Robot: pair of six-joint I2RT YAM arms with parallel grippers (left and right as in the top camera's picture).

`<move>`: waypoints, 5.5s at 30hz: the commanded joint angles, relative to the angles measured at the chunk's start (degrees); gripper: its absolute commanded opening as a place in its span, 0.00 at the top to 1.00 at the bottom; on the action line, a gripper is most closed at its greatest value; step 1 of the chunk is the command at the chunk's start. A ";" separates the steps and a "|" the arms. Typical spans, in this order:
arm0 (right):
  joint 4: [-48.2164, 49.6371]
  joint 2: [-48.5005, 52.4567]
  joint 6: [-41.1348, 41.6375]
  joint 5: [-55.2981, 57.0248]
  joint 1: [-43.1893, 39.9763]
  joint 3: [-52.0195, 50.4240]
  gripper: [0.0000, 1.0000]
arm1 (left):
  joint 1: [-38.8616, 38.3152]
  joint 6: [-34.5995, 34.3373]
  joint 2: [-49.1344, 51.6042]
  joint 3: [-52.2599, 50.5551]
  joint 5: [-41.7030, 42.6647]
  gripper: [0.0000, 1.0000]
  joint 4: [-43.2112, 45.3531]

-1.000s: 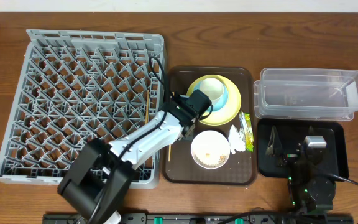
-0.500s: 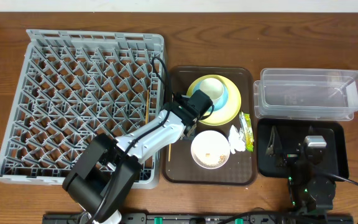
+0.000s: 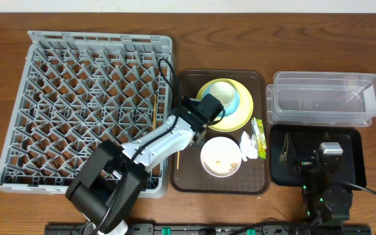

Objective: Sort waste into correct bins and load items into the dishwasher
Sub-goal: 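Lower the left gripper onto the second chopstick and grasp it, then lift the second chopstick and carry it to the dish rack edge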

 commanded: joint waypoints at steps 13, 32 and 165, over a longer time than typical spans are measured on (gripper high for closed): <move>-0.26 -0.13 -0.72 -0.04 0.24 -0.07 0.01 | -1.07 -6.16 0.50 -0.35 -8.52 0.92 0.04; -0.26 -0.11 -0.72 -0.02 0.24 -0.07 0.01 | -6.10 -10.38 2.10 -1.40 -17.31 0.92 0.59; -0.26 -0.13 -0.72 -0.04 0.24 -0.07 0.01 | -0.96 -2.99 -2.95 -3.82 -2.08 0.70 9.73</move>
